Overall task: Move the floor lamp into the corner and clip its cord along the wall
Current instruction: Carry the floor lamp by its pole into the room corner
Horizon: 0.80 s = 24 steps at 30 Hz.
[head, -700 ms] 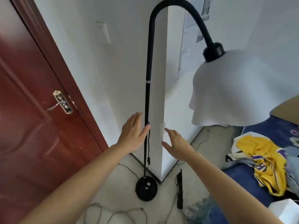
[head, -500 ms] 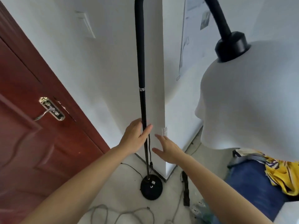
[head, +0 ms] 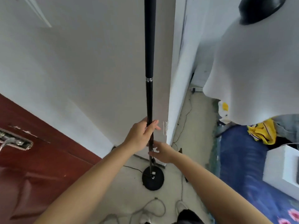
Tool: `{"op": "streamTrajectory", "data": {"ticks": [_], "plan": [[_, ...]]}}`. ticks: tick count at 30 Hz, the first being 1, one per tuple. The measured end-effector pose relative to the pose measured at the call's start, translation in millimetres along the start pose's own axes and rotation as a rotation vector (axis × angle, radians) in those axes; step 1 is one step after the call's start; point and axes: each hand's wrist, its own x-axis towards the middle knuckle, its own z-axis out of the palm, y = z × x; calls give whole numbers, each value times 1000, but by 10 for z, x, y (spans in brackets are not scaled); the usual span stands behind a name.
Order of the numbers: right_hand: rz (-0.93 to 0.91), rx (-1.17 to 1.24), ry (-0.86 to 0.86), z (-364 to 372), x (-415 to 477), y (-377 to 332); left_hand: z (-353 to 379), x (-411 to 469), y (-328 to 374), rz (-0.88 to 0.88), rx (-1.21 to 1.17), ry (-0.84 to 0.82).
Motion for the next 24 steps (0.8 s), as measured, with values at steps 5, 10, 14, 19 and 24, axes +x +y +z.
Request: {"op": "streamTrajectory", "data": {"ticks": [5, 10, 14, 19, 24], "plan": [[123, 85, 98, 322, 16, -146, -137, 0, -206, 130, -103, -110], [173, 87, 194, 582, 12, -257, -195, -12, -355, 179, -293, -96], [196, 94, 252, 674, 3, -322, -171, -29, -389, 210, -356, -76], [217, 143, 285, 724, -146, -339, -62, -115, -284, 242, -353, -101], [246, 139, 343, 699, -629, -189, 194, -395, 121, 299, -321, -197]]}}
